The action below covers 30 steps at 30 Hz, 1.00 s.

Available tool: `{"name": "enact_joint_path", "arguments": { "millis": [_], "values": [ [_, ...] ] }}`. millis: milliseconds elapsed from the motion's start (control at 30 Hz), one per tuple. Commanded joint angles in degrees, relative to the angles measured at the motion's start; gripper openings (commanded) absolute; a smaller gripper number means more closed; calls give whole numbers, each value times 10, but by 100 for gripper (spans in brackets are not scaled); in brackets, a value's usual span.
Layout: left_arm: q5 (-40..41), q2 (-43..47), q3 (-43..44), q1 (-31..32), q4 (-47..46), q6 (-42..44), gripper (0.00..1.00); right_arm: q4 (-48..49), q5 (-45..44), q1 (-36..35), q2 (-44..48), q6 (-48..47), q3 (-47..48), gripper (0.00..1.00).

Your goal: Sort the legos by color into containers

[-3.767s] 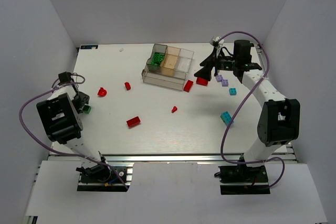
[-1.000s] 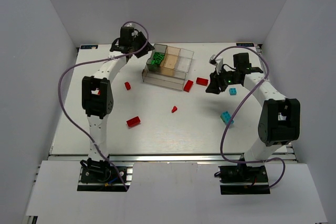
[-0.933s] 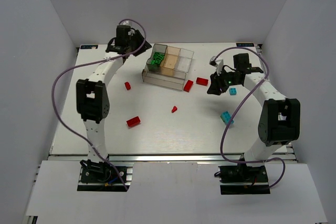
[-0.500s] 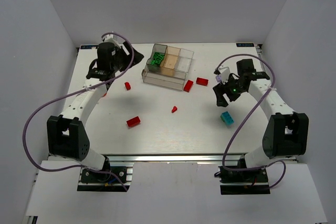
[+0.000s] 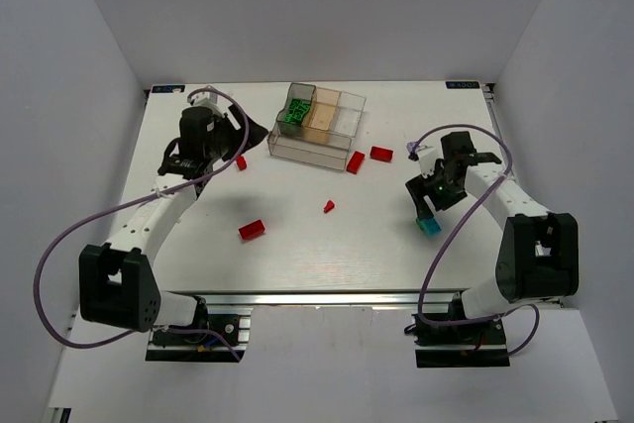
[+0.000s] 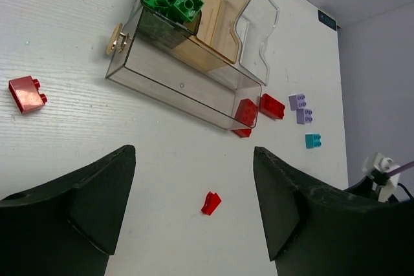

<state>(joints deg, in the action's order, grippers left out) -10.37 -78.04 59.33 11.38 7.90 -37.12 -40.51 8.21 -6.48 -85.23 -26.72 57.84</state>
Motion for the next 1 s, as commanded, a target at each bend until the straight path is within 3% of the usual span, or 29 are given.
{"name": "enact_joint_path", "arguments": {
  "millis": [0, 500, 967],
  "values": [
    [-6, 42, -21, 0, -16, -8, 83, 25, -25, -3, 2, 19, -25, 80],
    [4, 96, -66, 11, -2, -28, 83, 44, -6, -4, -21, 43, -38, 67],
    [-19, 99, -77, 11, -23, -46, 83, 39, -10, -14, -30, 35, -45, 46]
  ]
}}
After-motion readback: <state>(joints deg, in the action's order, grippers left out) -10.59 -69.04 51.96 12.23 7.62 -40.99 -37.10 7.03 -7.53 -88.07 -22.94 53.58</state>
